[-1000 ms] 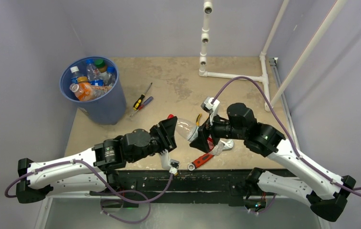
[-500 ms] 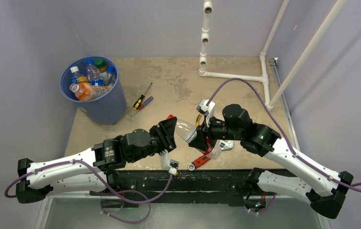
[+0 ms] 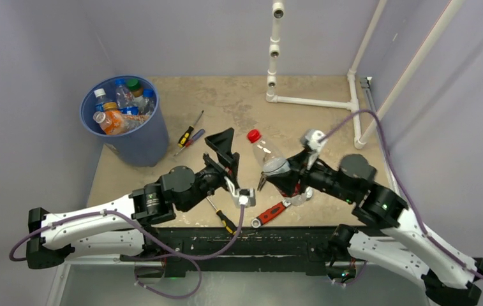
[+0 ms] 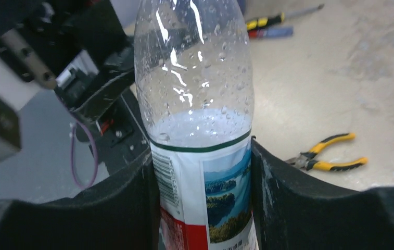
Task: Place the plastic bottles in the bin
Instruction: Pick up the plastic bottle at the center of the board.
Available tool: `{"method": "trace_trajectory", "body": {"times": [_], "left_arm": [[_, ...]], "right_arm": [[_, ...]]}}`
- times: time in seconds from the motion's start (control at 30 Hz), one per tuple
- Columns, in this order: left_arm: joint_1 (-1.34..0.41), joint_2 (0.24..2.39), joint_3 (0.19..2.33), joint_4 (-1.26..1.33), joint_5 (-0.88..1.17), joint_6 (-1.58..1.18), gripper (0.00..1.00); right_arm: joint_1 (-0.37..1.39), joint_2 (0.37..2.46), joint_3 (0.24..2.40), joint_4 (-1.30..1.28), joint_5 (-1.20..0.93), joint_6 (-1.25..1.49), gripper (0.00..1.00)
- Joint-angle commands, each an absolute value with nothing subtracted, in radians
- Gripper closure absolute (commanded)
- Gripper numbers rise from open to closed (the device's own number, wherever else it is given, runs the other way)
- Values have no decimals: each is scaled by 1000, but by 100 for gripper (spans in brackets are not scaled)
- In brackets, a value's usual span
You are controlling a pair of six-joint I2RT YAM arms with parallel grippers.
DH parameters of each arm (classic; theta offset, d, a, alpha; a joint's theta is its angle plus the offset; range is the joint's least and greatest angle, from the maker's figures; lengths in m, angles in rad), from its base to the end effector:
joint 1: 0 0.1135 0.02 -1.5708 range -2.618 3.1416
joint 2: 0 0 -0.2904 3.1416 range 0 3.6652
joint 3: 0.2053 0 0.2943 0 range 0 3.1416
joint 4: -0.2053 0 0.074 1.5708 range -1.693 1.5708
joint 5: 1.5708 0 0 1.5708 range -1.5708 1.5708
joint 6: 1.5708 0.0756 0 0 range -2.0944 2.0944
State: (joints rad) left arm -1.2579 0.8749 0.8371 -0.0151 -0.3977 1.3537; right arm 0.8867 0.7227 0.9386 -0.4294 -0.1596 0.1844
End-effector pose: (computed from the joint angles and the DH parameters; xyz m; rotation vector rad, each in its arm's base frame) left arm 0.1102 -0.2455 0.3778 1.4686 0.7164 0.3959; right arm 0.1272 0.1750 0.3944 -0.7570 1.7156 0.8988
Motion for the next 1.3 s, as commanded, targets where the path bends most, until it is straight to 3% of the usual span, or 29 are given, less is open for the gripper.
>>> {"method": "trace_trajectory", "body": {"times": [0.0,0.13,0.33,0.63,0.8,1.27], "left_arm": [[-1259,967,953,147,-562,923,1],[-1258,982,998,127,-597,563,1],[-1245,899,911,372,-496,88,1],[-1050,1043,1130,326,-210,-467,1],[-1046,1093,1146,369,-110,-524,1],[-1046,1138,1145,371,-77,-484,1]], "right_arm": [[891,518,843,-135,-5,250,55],[891,429,737,17,52,275,55],[891,392,635,142,90,269,56],[891,409,531,331,58,303,57],[891,434,495,407,29,330,58],[892,486,400,610,41,397,60]]}}
